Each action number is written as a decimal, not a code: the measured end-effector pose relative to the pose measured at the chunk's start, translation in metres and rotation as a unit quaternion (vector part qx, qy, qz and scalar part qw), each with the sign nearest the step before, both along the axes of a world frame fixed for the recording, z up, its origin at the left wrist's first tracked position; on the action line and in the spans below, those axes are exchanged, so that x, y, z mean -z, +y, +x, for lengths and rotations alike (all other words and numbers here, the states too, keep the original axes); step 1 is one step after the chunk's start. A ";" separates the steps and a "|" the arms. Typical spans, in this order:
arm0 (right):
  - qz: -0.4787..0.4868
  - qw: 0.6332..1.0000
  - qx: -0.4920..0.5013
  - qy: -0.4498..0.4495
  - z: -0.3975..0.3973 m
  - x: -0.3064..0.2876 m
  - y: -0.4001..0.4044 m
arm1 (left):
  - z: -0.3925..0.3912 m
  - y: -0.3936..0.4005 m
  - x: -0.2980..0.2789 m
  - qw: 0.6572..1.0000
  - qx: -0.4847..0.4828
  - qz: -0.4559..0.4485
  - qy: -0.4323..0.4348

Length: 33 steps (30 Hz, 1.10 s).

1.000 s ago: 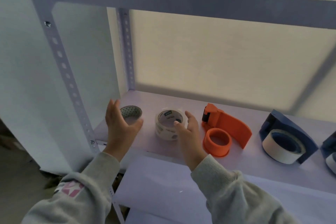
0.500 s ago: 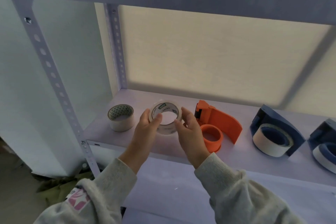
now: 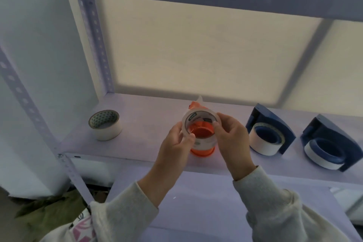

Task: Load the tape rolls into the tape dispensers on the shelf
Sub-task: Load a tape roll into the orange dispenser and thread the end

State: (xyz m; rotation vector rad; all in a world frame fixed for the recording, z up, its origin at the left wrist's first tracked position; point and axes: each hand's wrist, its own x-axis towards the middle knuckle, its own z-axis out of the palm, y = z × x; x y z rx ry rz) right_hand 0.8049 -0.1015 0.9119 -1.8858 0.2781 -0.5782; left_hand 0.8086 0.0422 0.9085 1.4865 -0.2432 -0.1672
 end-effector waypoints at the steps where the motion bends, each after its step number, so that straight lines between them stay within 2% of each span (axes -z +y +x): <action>1: -0.005 1.000 -0.001 0.004 0.000 0.003 -0.003 | 0.000 -0.003 0.001 1.000 -0.004 0.011 0.003; 6: -0.015 1.000 0.006 0.026 0.002 0.017 -0.010 | 0.001 -0.010 0.005 0.998 -0.005 0.049 0.033; 15: 0.021 0.996 0.018 0.090 0.008 0.038 -0.014 | 0.005 -0.013 0.018 0.995 -0.025 0.079 0.050; 19: 0.009 0.993 -0.005 0.117 0.010 0.033 -0.018 | 0.019 -0.013 0.016 0.983 -0.062 0.103 0.139; 21: 0.013 0.992 -0.007 0.122 0.012 0.031 -0.020 | 0.028 -0.012 0.014 0.978 -0.052 0.070 0.189; 27: 0.159 0.982 -0.024 0.095 0.011 0.033 -0.021 | 0.041 -0.004 0.009 0.960 -0.027 -0.106 0.259; 30: 0.252 0.964 -0.046 0.073 0.011 0.032 -0.019 | 0.044 0.002 0.007 0.952 0.016 -0.138 0.271; 33: 0.366 0.925 -0.092 0.042 0.008 0.027 -0.011 | 0.044 0.006 0.002 0.954 0.085 -0.141 0.250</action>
